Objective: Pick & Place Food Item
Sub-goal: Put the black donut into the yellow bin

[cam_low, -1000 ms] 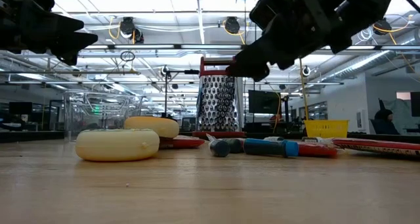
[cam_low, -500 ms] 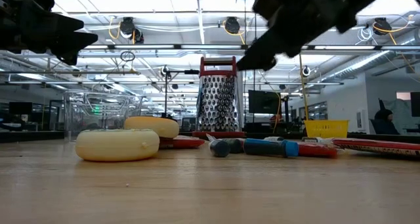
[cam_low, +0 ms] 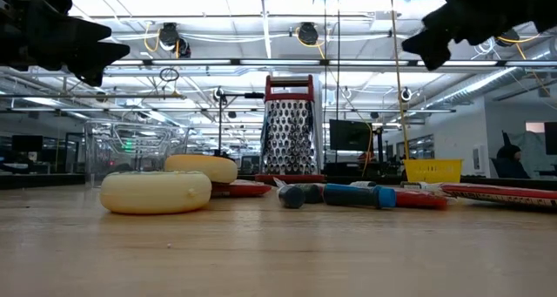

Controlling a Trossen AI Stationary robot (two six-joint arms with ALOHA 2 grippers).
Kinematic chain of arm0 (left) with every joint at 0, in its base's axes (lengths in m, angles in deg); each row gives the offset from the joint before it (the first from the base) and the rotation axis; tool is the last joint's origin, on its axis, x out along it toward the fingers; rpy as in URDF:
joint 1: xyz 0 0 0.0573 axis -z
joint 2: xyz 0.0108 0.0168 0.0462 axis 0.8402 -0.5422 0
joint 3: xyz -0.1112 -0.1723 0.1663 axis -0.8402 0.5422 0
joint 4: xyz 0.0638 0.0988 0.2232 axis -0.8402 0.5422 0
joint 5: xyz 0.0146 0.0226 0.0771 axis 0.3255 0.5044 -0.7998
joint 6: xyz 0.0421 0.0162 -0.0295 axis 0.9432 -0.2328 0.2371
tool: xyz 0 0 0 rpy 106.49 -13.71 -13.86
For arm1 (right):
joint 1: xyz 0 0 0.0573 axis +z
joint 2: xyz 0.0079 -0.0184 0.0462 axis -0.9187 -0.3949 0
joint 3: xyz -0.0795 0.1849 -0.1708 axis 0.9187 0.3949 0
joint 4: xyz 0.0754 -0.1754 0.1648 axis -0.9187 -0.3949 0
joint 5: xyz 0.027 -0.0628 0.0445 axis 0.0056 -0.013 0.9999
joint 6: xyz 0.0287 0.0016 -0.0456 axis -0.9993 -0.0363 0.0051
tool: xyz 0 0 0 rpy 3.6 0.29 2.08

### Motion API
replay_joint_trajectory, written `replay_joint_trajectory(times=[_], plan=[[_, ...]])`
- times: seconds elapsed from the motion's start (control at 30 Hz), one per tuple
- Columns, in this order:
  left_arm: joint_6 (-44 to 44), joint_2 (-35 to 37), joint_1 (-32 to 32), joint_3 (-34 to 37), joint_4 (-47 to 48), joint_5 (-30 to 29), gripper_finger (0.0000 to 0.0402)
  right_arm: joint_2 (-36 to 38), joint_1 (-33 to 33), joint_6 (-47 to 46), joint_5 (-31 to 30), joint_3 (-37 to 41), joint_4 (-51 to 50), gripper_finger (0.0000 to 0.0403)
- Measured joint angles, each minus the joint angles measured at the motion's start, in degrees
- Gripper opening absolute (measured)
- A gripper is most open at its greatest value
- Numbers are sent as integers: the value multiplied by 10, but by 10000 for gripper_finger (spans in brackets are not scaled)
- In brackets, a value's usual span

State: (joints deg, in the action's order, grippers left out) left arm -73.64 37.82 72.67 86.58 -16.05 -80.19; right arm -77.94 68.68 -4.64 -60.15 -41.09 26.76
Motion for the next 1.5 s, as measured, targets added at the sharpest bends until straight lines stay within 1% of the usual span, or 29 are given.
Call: replay_joint_trajectory(times=[0.13, 0.27, 0.37, 0.53, 0.63, 0.67, 0.73, 0.83, 0.9, 0.97, 1.03, 1.13, 1.23, 1.3, 1.37, 1.43, 1.5], plan=[[0, 0, 0, 0, 0, 0, 209, 54, 0, 0, 1, 44, 51, 228], [6, 0, 0, 0, -7, -1, 209, 80, 0, 9, 1, 74, 100, 228], [19, 0, 0, 1, -71, -1, 209, 86, 0, 6, 1, 80, 109, 228], [-54, 0, 0, 0, -185, 12, 209, 86, 0, -8, 2, 80, 110, 228], [-122, 0, 0, 0, -224, 6, 209, 86, 0, -8, 3, 80, 110, 228], [-139, 0, 0, 0, -229, -4, 209, 86, 0, -8, 3, 80, 110, 228], [-145, 0, 0, 0, -222, -16, 209, 86, 0, -5, 3, 80, 110, 228], [-139, -4, 0, 0, -183, -32, 209, 86, 0, 6, 3, 80, 110, 228], [-186, -23, 0, 0, -170, -57, 209, 86, 0, 12, 3, 80, 110, 228], [-255, -61, 0, 0, -195, -81, 209, 86, 0, 15, 3, 80, 110, 228], [-299, -109, 0, 0, -241, -90, 209, 86, 0, 25, 3, 80, 110, 228], [-315, -203, 0, -5, -320, -91, 209, 86, 0, 39, 3, 80, 110, 228], [-310, -306, 0, -38, -327, -93, 209, 85, 0, 46, 2, 80, 110, 228], [-303, -381, 0, -82, -303, -95, 209, 84, 0, 50, 2, 80, 109, 228], [-287, -458, 0, -143, -256, -90, 209, 84, 0, 52, 1, 80, 110, 228], [-272, -533, 0, -214, -181, -75, 209, 83, 0, 52, 1, 80, 110, 228], [-264, -599, 0, -291, -75, -59, 210, 83, 0, 52, 0, 80, 110, 228]])
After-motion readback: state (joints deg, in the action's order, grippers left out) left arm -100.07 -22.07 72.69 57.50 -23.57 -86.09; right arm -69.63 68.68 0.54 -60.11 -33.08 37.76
